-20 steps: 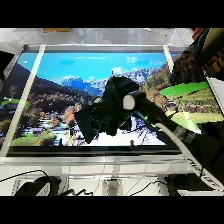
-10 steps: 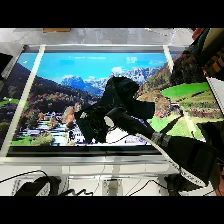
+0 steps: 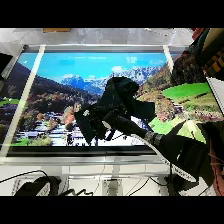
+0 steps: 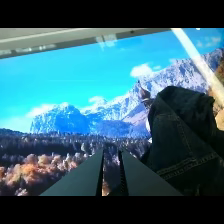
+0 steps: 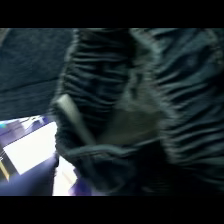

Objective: Fold the clothes and pants, and hang the long-sleeved shirts on hangers.

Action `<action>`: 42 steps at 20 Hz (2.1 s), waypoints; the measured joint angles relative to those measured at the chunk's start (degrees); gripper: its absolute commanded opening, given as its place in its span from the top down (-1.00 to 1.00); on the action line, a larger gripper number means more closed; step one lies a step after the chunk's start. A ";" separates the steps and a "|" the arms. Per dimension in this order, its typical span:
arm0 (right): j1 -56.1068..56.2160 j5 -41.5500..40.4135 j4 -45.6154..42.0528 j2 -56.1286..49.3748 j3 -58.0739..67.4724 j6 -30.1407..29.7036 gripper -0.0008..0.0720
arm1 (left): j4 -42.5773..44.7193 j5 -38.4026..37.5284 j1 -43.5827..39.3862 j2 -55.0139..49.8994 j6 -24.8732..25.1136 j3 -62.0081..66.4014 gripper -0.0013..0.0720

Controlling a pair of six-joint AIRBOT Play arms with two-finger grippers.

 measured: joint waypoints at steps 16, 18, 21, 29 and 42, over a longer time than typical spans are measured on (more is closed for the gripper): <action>-12.74 -3.56 -5.81 11.61 7.34 5.35 0.83 | 3.89 0.33 0.00 -6.21 0.00 -0.28 0.10; -17.99 -3.52 -5.75 14.80 8.57 7.15 0.83 | 4.70 -0.39 0.00 -8.15 -0.02 -2.16 0.10; -26.25 -1.92 -5.05 19.02 9.40 9.31 0.83 | 3.56 -0.42 0.00 -9.38 -0.83 -11.06 0.10; -37.48 4.20 1.07 22.10 9.62 10.75 0.83 | -11.26 7.02 0.24 -7.93 -6.38 -52.96 -0.39; -38.71 5.31 4.50 22.23 9.60 10.71 0.83 | -29.86 16.11 -0.17 -18.56 -5.60 -69.96 -0.34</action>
